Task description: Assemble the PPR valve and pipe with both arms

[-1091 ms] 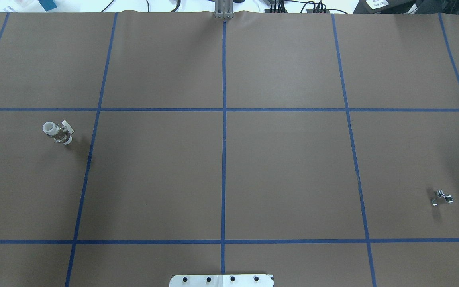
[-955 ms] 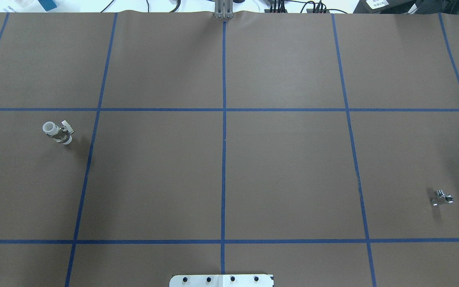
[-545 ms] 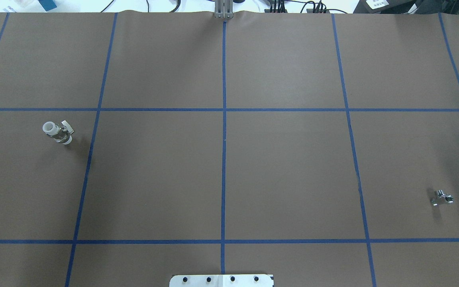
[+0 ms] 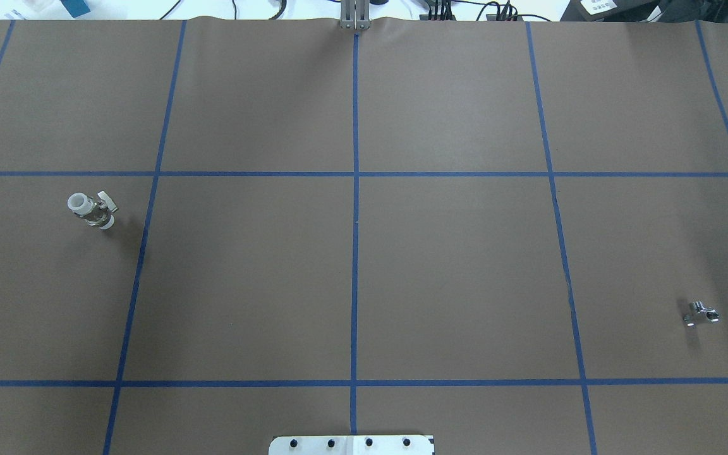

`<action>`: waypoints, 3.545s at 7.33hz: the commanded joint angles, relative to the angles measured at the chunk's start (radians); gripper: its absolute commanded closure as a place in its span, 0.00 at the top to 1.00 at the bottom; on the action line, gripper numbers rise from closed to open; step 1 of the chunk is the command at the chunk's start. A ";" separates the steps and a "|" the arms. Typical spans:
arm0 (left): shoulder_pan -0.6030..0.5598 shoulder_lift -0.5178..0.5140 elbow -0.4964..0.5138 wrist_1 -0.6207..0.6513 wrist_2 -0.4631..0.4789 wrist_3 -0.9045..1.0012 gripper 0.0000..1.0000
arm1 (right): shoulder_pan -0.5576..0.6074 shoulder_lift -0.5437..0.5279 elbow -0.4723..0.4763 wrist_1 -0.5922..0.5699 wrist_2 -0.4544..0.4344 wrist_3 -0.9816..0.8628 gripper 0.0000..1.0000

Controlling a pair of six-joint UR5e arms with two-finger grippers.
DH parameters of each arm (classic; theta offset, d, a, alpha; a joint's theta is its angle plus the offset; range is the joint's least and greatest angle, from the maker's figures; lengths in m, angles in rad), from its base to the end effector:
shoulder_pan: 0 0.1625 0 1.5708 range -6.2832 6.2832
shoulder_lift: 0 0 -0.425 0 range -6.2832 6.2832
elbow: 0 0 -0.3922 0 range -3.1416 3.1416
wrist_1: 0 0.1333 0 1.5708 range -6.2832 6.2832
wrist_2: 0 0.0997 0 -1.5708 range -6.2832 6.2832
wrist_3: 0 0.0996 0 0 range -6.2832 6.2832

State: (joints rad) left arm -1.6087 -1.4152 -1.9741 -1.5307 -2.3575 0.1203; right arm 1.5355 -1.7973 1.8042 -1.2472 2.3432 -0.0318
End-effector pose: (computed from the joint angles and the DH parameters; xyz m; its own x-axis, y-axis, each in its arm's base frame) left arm -0.0789 -0.4237 0.5345 0.7105 0.2356 -0.6631 -0.0485 0.9565 0.2878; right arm 0.0491 -0.4162 0.6091 0.7064 -0.2815 0.6494 0.0559 0.9368 0.3453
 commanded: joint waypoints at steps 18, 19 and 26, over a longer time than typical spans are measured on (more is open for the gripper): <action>0.753 -0.243 0.277 -0.586 0.362 -0.907 0.49 | -0.002 0.030 -0.028 0.014 0.008 0.026 1.00; 0.754 -0.240 0.274 -0.586 0.362 -0.906 0.27 | -0.002 0.030 -0.028 0.012 0.008 0.026 1.00; 0.817 -0.553 0.095 -0.037 0.366 -1.072 0.00 | -0.003 0.030 -0.029 0.012 0.010 0.026 1.00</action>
State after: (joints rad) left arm -0.8383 -1.8360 -1.8612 -1.7270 -1.9979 -0.8541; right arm 1.5330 -1.7671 1.7748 -1.2349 2.3517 -0.0061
